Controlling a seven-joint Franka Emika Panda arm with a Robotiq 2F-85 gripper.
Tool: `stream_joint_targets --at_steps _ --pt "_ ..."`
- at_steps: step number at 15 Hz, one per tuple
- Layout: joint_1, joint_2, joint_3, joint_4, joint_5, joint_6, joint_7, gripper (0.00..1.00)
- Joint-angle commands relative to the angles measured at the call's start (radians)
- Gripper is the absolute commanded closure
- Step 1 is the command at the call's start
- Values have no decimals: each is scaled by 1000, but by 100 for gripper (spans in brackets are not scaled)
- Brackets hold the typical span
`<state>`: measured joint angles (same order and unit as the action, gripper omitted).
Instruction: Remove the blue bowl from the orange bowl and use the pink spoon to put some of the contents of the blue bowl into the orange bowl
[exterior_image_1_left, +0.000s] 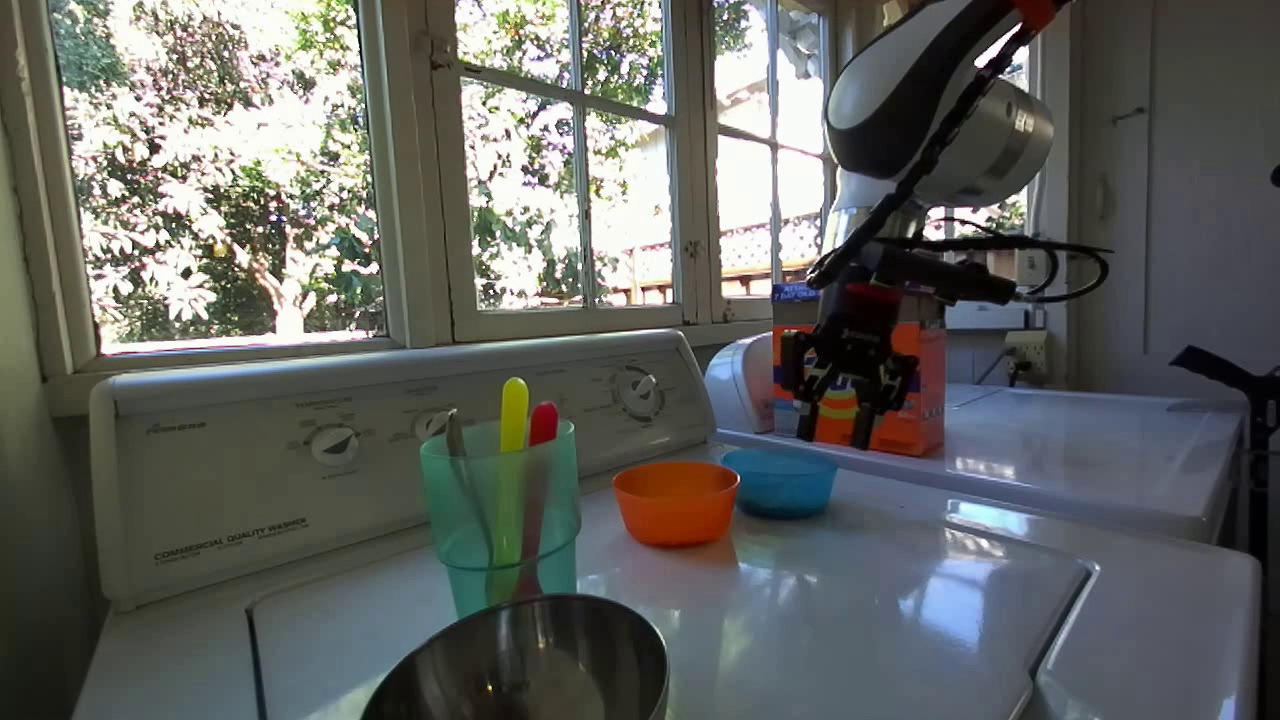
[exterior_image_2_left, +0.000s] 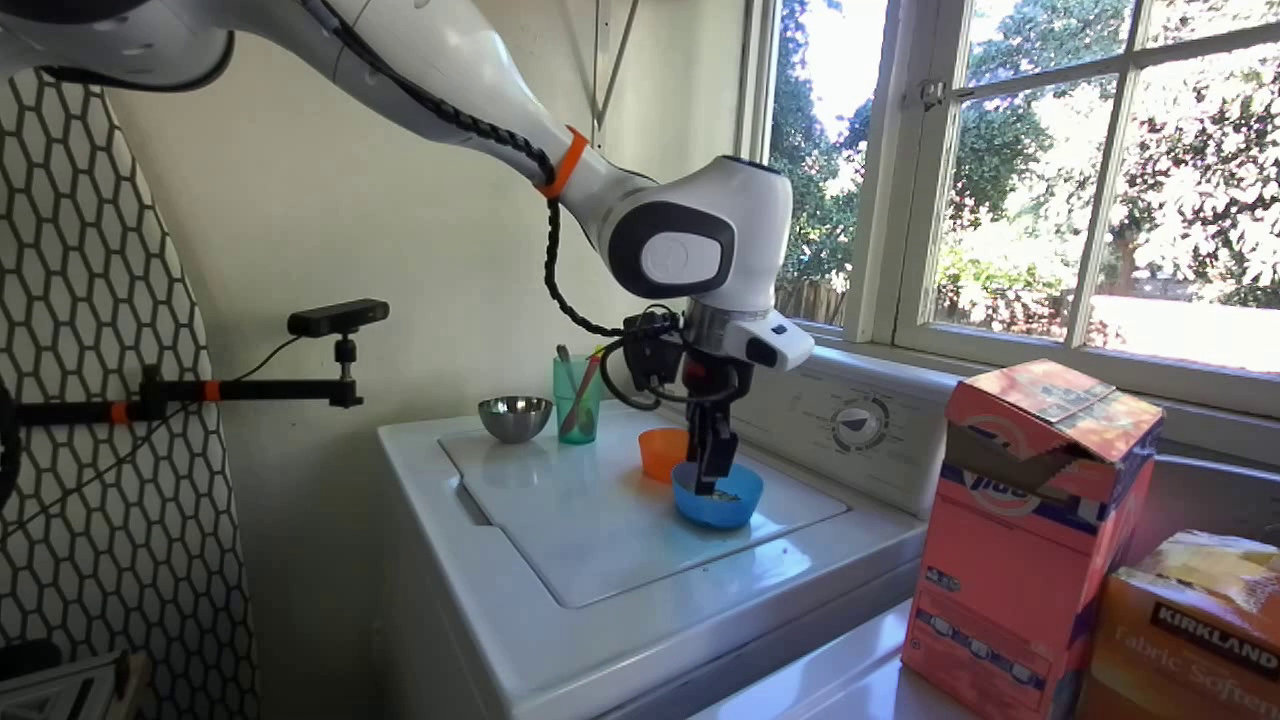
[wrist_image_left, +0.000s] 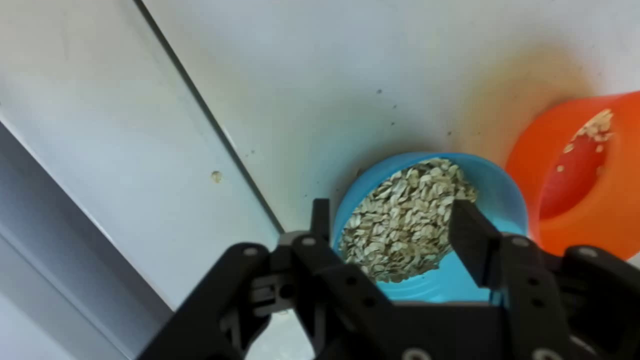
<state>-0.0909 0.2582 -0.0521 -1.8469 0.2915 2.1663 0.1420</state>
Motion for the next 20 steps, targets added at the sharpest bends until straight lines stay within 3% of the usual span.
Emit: stream_joint_targets --at_steps 1,2,7,14,15,20 --pt "-10 -135 37 -63 76 -93 -171 5" --pt "-8 -156 44 -63 103 -112 -221 0" --pt "34 -188 80 -20 195 -154 -429 0" --pt "107 -72 163 93 267 -209 -661 0" --pt "109 -125 154 32 235 -148 -588 0" --pt "110 -81 168 73 244 -171 -639 0"
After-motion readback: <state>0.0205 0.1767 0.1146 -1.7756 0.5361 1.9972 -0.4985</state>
